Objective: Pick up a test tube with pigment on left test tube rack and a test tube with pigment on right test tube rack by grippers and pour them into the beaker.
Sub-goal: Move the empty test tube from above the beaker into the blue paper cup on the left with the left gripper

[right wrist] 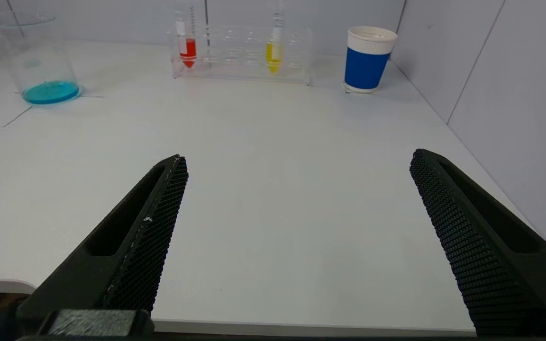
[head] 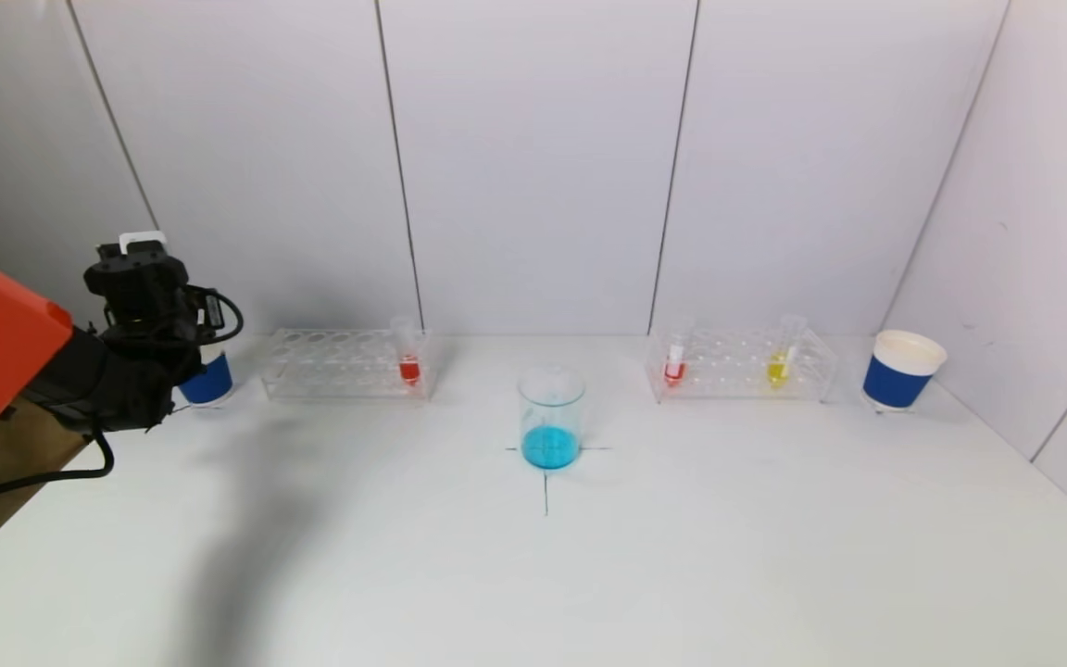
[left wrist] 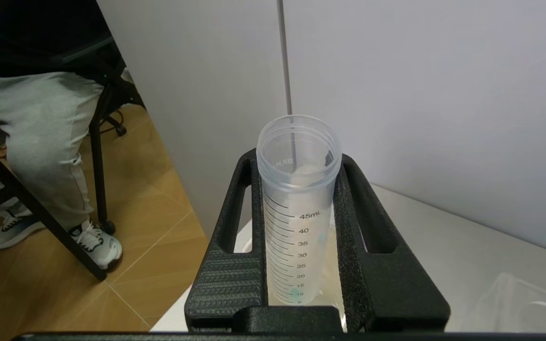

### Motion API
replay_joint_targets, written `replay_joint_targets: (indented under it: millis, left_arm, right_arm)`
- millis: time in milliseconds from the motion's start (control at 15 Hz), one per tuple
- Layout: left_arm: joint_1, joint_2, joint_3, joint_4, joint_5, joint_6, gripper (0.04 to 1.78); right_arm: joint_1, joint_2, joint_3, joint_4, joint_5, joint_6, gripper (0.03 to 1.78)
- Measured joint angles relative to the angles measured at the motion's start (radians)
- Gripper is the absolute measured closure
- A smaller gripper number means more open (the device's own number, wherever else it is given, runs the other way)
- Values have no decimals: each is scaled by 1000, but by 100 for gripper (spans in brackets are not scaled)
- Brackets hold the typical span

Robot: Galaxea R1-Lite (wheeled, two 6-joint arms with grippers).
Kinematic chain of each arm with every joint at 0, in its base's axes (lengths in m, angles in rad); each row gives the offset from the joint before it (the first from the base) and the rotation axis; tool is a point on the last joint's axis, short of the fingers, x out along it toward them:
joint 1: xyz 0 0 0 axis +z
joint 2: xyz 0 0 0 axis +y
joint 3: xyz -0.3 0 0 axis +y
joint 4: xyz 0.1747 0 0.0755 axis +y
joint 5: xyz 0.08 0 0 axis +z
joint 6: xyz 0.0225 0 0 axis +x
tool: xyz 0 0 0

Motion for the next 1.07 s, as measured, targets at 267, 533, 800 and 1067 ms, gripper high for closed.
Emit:
replay_joint_targets:
  millis: [267, 533, 800, 1067]
  left_arm:
    - [-2, 24, 2, -14, -1, 0, 139]
    - [-2, 30, 1, -17, -1, -2, 139]
    - [-2, 30, 3, -18, 0, -2, 139]
    - [-2, 29, 5, -38, 0, 0, 131]
  right_arm:
    - [0, 0, 0, 0, 0, 0, 10]
    - [0, 0, 0, 0, 0, 0, 10]
    - [0, 0, 0, 0, 0, 0, 10]
    - [0, 0, 0, 0, 0, 0, 10]
